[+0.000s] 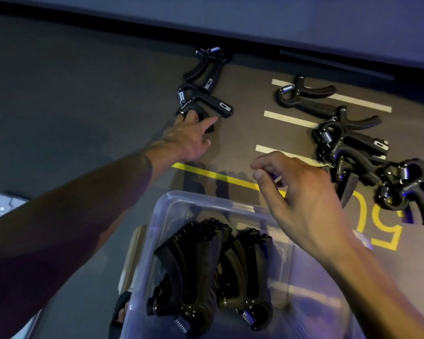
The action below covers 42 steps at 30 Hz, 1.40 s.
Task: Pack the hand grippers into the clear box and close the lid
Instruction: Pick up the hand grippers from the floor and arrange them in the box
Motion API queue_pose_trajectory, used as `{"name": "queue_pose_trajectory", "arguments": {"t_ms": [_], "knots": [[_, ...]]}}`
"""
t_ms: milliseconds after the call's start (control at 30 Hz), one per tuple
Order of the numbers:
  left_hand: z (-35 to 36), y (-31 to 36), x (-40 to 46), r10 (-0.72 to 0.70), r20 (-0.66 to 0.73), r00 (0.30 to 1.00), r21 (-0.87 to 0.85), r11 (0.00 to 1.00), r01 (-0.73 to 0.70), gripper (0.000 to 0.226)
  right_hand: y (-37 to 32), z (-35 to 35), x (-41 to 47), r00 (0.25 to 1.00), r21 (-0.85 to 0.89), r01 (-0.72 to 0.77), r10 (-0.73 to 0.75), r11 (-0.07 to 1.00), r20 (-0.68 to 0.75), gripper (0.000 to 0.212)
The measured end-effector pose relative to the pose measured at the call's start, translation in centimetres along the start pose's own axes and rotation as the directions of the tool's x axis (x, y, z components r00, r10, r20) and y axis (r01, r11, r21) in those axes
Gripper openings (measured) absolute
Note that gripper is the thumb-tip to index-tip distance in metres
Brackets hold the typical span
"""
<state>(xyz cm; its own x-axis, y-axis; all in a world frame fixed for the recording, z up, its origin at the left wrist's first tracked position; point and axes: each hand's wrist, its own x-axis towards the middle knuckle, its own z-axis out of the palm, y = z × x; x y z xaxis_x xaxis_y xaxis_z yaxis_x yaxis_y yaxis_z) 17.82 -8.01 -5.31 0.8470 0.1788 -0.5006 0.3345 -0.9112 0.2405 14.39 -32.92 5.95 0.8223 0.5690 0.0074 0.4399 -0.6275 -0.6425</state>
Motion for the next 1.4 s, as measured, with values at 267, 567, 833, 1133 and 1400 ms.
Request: {"name": "queue_pose_trajectory", "arguments": {"t_ms": [267, 567, 833, 1133, 1400], "knots": [[0.1, -0.1, -0.3, -0.031, -0.185, 0.982, 0.011, 0.999, 0.034, 0.013, -0.2, 0.0, 0.0, 1.0, 0.015, 0.004, -0.004, 1.0, 0.0, 0.008], [-3.8, -2.9, -6.0, -0.167, -0.486, 0.858, -0.456, 0.886, -0.087, 0.015, -2.3, -0.8, -2.9, 0.998, 0.042, -0.01, 0.012, 0.999, -0.063, 0.011], [-8.4, 2.8, -18.2, 0.001, -0.783, 0.622, -0.407, 0.755, -0.515, 0.028, -5.3, -2.3, -6.1, 0.974, 0.229, -0.022, 0.073, 0.973, -0.215, 0.025], [-3.2, 7.4, -25.0, 0.099, -0.572, 0.814, -0.62, 0.597, -0.508, 0.023, -4.4, -4.1, -10.1, 0.994, 0.376, -0.092, 0.105, 0.922, -0.013, 0.016], [0.7, 2.7, -25.1, 0.118, -0.629, 0.768, -0.329, 0.855, -0.401, 0.026, -0.2, -0.9, -14.5, 0.873, 0.266, -0.481, 0.429, 0.836, 0.232, 0.022]]}}
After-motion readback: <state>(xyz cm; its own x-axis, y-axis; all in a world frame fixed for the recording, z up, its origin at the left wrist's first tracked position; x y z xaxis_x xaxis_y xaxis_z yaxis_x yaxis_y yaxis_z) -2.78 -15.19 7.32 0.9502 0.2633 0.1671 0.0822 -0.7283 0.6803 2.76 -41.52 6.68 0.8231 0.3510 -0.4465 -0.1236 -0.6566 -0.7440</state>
